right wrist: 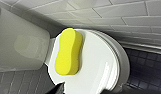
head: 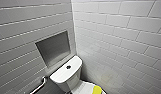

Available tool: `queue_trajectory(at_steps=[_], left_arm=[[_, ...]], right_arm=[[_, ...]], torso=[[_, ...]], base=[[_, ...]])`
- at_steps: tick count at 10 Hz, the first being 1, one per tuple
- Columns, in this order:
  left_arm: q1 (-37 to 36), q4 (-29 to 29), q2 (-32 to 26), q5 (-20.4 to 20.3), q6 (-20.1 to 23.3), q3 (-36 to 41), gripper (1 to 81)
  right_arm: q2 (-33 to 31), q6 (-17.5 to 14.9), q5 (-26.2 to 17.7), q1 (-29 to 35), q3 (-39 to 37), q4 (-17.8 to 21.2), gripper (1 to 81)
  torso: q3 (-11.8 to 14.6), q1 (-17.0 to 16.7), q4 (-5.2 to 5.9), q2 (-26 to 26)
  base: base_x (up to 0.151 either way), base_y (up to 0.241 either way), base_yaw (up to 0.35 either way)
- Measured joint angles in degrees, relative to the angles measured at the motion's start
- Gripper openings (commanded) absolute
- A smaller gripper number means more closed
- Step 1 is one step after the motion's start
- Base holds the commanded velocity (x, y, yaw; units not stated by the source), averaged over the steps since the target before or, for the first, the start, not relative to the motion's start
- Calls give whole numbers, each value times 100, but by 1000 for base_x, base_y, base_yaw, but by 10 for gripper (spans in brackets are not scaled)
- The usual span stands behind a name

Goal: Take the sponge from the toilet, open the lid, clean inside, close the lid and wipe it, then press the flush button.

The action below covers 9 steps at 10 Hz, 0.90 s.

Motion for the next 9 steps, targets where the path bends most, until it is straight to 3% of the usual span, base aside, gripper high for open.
queue_trajectory(at_steps=[4, 7, 9], left_arm=[[10, -35, 2, 2, 0, -7, 811], [5, -41, 4, 27, -2, -13, 811], [55, -55, 4, 80, -2, -24, 811]], right_arm=[[869, 39, -418, 219, -523, -6, 811], [1125, 128, -746, 581, -909, -13, 811], [1302, 183, -807, 884, -978, -13, 811]], torso=[[-6, 538, 0, -866], [-33, 908, 0, -1475], [-288, 1113, 0, -1808]], base=[[0, 0, 0], [0, 0, 0], [0, 0, 0]])
